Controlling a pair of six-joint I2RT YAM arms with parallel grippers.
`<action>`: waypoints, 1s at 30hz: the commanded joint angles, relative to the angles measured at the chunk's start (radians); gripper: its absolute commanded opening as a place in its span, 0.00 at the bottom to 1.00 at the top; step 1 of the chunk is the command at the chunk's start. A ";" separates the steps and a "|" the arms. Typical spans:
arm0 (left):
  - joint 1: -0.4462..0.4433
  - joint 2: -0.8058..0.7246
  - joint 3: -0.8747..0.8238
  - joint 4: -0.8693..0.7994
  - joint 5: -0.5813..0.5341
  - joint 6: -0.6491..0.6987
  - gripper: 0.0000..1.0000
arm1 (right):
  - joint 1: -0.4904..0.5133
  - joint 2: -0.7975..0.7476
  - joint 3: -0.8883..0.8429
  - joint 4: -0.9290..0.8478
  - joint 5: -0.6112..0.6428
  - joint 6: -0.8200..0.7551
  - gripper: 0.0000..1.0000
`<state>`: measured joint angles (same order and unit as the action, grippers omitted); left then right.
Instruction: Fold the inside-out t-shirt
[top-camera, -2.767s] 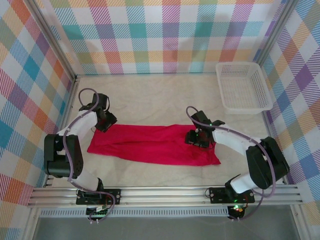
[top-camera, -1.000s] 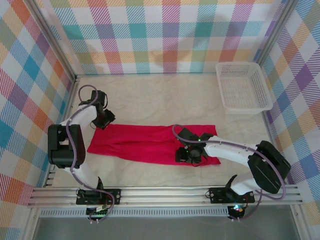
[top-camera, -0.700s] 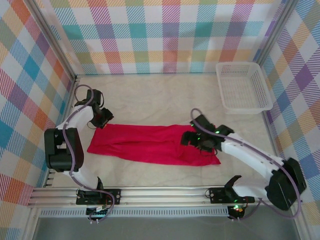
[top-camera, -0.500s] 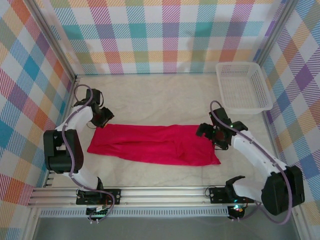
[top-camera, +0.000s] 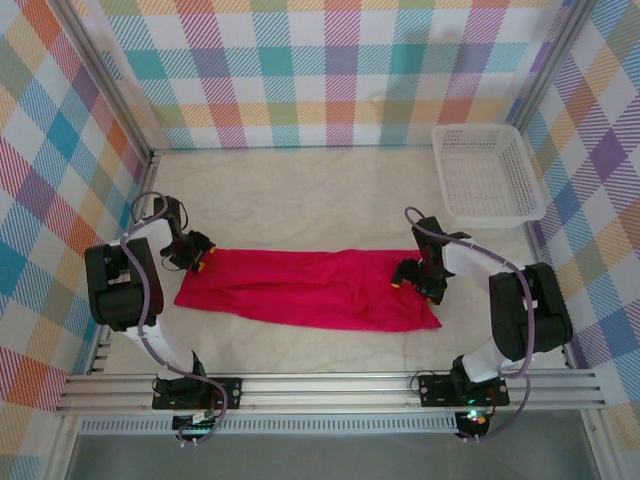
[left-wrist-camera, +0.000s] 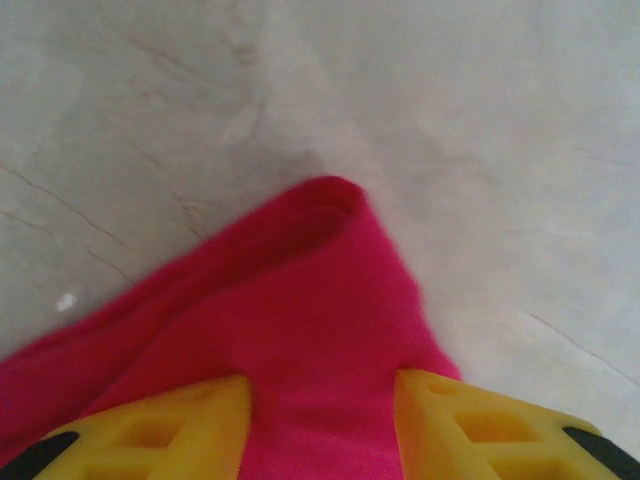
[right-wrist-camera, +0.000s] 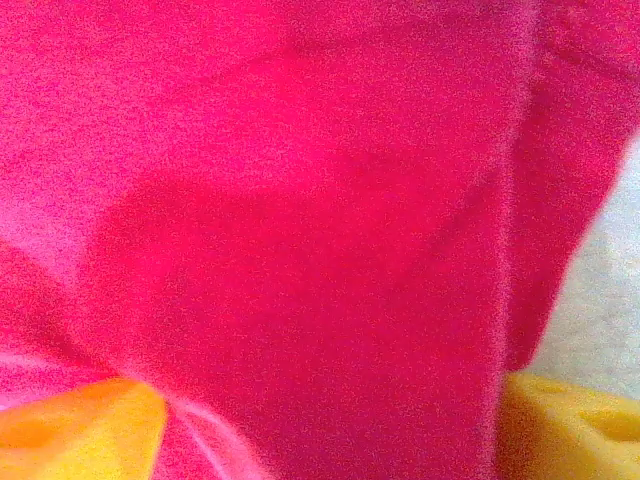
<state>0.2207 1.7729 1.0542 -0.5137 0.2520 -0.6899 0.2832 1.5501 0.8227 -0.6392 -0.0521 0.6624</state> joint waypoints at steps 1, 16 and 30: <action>0.015 0.050 -0.039 0.048 0.011 -0.015 0.44 | 0.009 0.078 -0.011 0.097 -0.073 -0.006 0.71; -0.014 -0.282 -0.252 0.025 -0.095 -0.019 0.48 | -0.011 -0.098 0.107 -0.104 0.148 -0.082 0.00; -0.139 -0.426 -0.069 -0.143 -0.116 0.016 0.55 | 0.104 -0.169 0.415 -0.341 0.240 -0.098 0.00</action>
<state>0.0502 1.3342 0.9569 -0.6064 0.0757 -0.6765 0.3180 1.4090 1.1618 -0.8967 0.1707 0.5358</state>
